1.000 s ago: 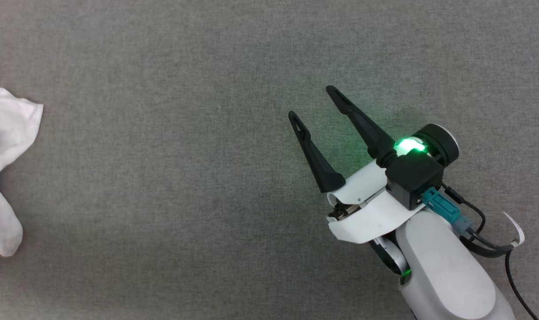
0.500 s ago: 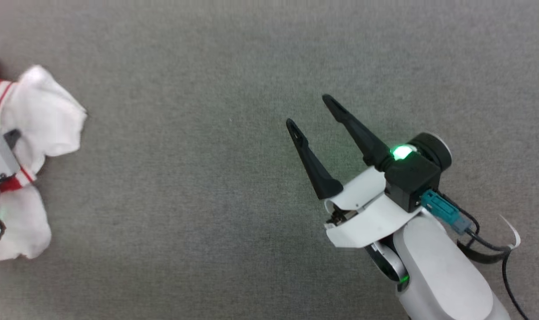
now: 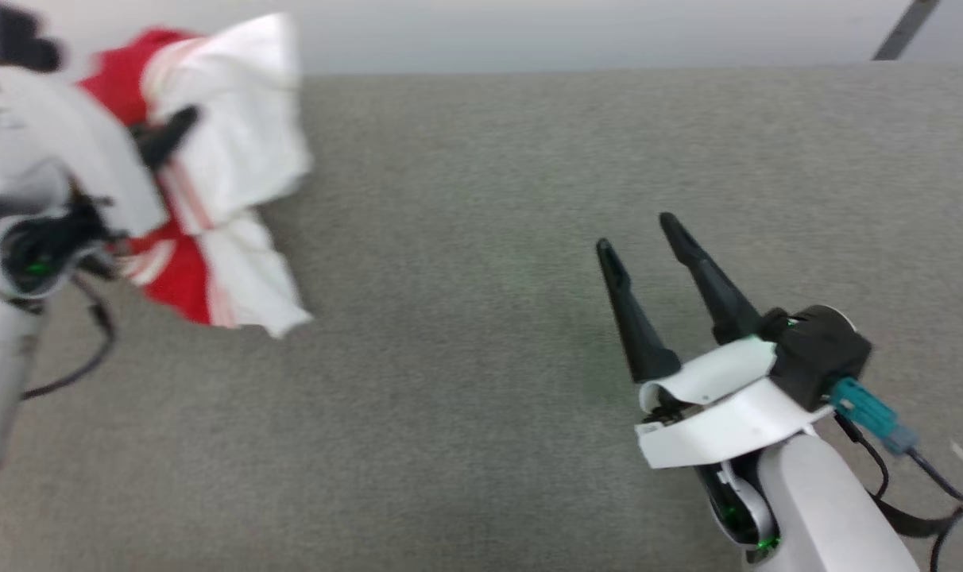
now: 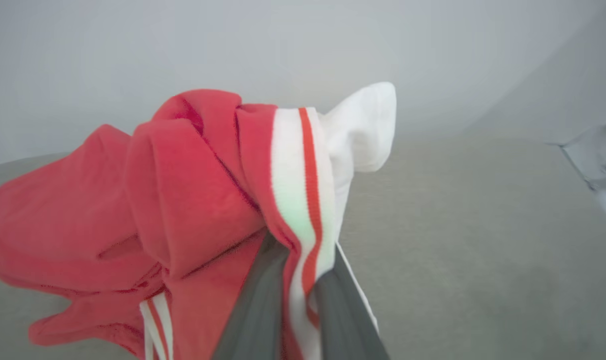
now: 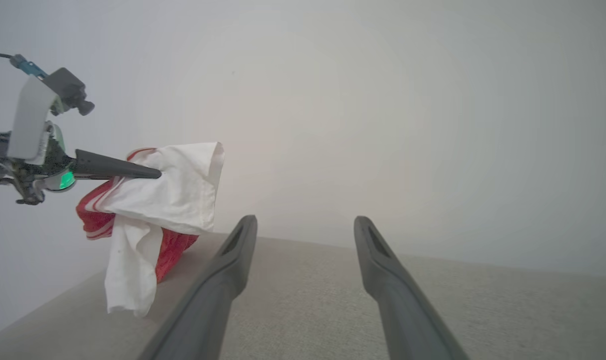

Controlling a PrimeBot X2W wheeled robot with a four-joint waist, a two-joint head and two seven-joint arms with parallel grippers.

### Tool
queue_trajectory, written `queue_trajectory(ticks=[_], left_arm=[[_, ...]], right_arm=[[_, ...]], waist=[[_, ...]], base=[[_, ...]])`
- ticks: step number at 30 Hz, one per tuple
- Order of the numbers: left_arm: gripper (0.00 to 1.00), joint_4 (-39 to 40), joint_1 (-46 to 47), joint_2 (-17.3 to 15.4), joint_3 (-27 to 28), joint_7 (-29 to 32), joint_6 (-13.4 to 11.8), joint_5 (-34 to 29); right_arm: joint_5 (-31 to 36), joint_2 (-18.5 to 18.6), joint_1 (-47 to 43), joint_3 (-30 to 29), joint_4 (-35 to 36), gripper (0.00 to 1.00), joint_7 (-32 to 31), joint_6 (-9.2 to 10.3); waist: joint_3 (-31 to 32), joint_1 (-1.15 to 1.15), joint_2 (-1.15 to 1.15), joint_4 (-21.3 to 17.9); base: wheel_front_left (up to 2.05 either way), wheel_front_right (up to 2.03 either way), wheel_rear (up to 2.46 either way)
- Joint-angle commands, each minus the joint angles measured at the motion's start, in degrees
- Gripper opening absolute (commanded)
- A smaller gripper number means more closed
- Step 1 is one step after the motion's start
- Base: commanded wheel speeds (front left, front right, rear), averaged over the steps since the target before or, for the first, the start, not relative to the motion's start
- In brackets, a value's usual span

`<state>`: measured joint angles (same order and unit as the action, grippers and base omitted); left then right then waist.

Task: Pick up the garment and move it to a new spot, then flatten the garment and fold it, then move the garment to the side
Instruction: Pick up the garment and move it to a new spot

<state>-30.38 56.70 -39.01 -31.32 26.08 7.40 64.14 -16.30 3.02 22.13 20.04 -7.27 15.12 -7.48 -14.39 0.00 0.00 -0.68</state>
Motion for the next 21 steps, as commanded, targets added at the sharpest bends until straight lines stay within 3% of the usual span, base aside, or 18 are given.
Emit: queue_trajectory(ticks=[1,6,11,16,21], left_arm=[[0.00,1.0,0.4,0.3,-0.3,0.4,0.1,0.5],[0.00,12.8,0.8,1.8,-3.3,6.6,0.1,4.0],[0.00,18.0,2.3,5.7,-7.3,12.1,-1.6,4.4],[0.00,16.2,3.4,11.2,-12.9,16.5,-2.0,3.0],[0.00,9.4,3.4,15.8,-17.2,18.6,-1.0,2.7]], right_arm=[[-0.5,-0.1,-0.7,-0.4,0.4,1.00,0.0,-0.03],[-2.3,-0.1,-3.0,-3.7,2.9,1.00,0.0,-0.03],[-4.0,-0.1,-4.3,-7.3,5.9,1.00,0.0,-0.03],[-6.3,-0.1,-4.4,-10.1,8.9,1.00,0.0,-0.03],[-8.9,-0.2,-4.7,-11.2,10.3,1.00,0.0,-0.03]], waist=[[1.1,0.00,0.00,-2.6],[0.5,0.00,0.00,-7.0],[-1.6,0.00,0.00,-11.8],[-4.5,0.00,0.00,-17.0],[-6.8,0.00,0.00,-21.9]], base=[[0.00,0.00,0.00],[0.00,0.00,0.00],[0.00,0.00,0.00],[0.00,0.00,0.00],[0.00,0.00,0.00]])
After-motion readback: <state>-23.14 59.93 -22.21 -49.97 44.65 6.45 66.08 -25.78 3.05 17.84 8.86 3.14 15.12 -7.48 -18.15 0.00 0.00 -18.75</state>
